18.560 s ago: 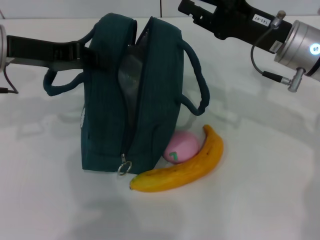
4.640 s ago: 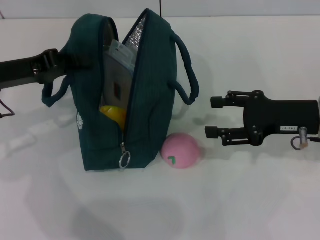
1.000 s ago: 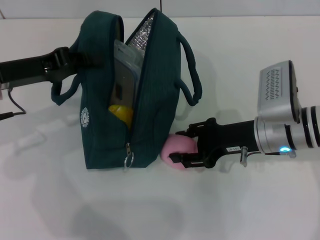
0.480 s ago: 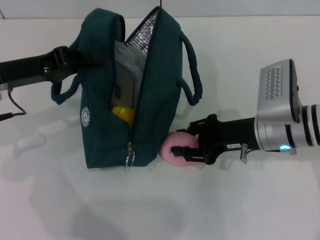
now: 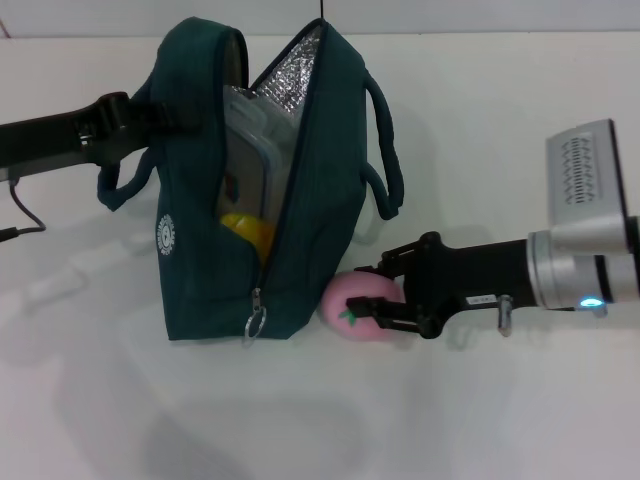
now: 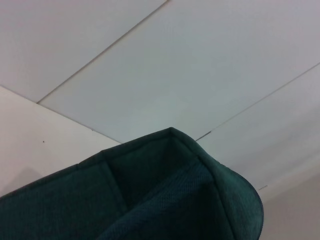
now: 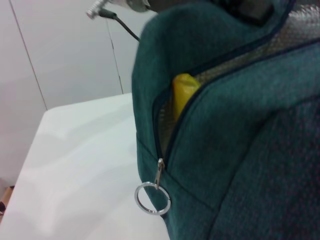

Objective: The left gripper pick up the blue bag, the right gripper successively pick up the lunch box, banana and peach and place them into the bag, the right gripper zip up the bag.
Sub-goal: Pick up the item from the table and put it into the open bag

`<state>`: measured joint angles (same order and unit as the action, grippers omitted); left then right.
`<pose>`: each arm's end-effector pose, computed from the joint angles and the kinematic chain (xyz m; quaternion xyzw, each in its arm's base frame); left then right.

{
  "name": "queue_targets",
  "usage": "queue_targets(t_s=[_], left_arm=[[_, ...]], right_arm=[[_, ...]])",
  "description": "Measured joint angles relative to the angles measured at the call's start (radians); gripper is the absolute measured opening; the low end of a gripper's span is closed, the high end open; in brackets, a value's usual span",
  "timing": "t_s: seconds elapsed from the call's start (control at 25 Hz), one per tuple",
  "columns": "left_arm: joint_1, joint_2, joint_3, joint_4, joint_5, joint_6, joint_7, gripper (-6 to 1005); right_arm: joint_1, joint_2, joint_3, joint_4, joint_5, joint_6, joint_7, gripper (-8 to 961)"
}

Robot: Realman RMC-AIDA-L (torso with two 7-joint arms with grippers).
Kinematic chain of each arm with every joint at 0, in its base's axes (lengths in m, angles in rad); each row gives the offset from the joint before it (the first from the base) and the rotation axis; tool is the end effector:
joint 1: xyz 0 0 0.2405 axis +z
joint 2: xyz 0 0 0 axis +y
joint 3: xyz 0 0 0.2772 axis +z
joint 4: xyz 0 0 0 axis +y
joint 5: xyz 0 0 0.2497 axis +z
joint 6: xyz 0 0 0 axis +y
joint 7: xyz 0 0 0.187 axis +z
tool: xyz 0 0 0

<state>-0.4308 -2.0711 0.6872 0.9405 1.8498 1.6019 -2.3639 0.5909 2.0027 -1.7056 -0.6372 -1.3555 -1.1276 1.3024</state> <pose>-0.2731 0.3947 0.0317 -0.7560 -0.5553 -0.3381 0.0761 0.2135 0.3853 -0.1536 -0.9814 0.0839 0.1629 0.0567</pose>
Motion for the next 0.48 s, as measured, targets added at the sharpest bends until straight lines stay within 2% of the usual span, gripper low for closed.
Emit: queue_targets(t_s=[0.24, 0.4, 0.48], left_arm=[[0.007, -0.002, 0.0, 0.0, 0.0, 0.0, 0.0, 36], [0.008, -0.007, 0.001, 0.0, 0.0, 0.0, 0.0, 36], [0.009, -0.009, 0.0, 0.0, 0.0, 0.0, 0.0, 36]], right_arm=[[-0.05, -0.015, 0.086, -0.052, -0.056, -0.078, 0.014, 305], [-0.08, -0.016, 0.197, -0.081, -0.126, -0.175, 0.024, 272], [-0.092, -0.018, 0.273, -0.092, -0.151, -0.267, 0.024, 261]])
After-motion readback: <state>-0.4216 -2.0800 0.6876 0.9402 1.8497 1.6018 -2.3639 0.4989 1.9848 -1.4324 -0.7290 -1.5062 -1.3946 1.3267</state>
